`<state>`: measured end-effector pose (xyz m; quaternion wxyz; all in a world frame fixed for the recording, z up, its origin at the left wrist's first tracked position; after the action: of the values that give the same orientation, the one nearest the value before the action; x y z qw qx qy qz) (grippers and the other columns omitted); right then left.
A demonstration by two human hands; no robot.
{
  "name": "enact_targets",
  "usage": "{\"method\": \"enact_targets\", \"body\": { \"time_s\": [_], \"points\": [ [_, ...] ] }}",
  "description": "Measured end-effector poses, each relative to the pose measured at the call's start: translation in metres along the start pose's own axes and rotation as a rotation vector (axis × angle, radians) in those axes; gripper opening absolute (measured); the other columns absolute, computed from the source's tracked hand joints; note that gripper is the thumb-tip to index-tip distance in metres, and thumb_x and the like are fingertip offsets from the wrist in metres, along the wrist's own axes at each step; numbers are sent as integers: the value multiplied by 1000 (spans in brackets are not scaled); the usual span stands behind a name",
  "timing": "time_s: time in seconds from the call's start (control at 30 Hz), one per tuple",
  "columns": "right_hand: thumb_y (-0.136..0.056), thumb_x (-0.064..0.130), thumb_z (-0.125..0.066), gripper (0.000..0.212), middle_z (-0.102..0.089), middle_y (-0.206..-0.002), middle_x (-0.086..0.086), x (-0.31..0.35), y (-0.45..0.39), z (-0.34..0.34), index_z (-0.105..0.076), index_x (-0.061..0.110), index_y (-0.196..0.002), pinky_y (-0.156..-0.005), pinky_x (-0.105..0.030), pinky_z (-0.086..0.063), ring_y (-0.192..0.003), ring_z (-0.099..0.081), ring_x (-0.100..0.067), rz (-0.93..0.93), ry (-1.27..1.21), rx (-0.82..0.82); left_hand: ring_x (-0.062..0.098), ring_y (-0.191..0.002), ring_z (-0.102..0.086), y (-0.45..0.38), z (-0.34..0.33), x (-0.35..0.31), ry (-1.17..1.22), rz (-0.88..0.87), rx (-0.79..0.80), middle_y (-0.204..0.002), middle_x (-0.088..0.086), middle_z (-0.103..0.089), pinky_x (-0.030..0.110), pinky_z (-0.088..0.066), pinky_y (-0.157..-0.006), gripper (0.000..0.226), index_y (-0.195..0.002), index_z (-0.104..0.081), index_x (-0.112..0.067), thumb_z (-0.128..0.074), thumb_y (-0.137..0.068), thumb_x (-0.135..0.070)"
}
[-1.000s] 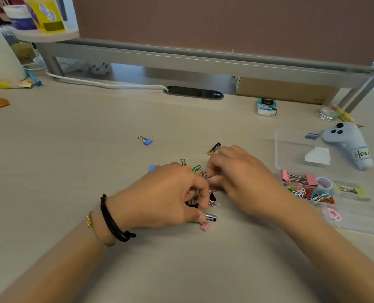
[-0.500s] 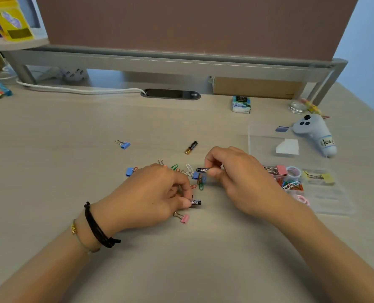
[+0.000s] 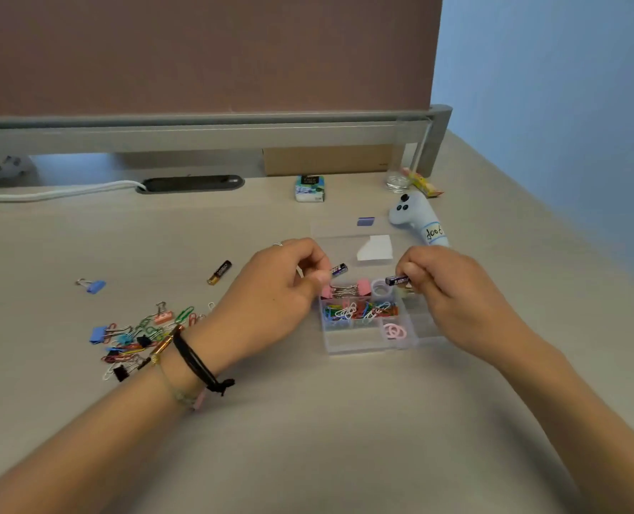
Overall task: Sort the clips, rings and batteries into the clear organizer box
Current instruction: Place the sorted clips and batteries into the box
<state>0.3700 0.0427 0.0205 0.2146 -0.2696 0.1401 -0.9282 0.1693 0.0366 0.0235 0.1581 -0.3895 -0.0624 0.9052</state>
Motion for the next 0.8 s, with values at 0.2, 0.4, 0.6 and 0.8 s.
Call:
{"method": "enact_targets", "body": {
  "time_s": [0.2, 0.4, 0.6, 0.8],
  "points": [
    [-95, 15, -58, 14, -58, -89, 5, -51, 17, 10, -65, 21, -86, -76, -38, -42, -90, -51, -22, -99, 84, 8, 7, -64, -56, -22, -53, -26, 19, 4, 63, -74, -10, -66, 19, -45, -60, 8, -83, -69, -27, -69, -91, -25],
    [-87, 20, -70, 9, -55, -96, 9, -62, 26, 11, -70, 29, -87, -82, -33, -41, -98, -47, -17, -140, 98, 44, 4, -62, -56, -38, -78, -41, -95, -3, 70, -67, -10, -65, 30, -51, -64, 7, -80, -68, -29, -69, -87, -30],
    [-85, 15, -68, 16, -57, -99, 10, -71, 28, 13, -73, 31, -85, -84, -31, -42, -99, -48, -16, -179, 44, 55, 6, -72, -57, -48, -98, -53, -234, -41, 104, -73, -11, -62, 31, -48, -63, 6, -80, -67, -31, -68, -85, -34],
    [-81, 4, -58, 28, -59, -93, 11, -74, 28, 25, -72, 28, -81, -76, -28, -39, -91, -46, -11, -243, 30, -101, 9, -78, -55, -53, -110, -57, -317, -73, 115, -78, -12, -58, 27, -43, -61, 8, -86, -69, -30, -72, -85, -38]
  ]
}}
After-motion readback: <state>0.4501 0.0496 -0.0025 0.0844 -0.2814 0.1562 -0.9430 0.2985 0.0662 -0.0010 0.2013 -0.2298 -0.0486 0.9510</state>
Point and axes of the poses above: each hand's wrist, its own y-axis away from the middle knuckle, its own z-axis out of the back of the hand, x = y × z, the point moved 8 cm from there along -y, towards the middle knuckle
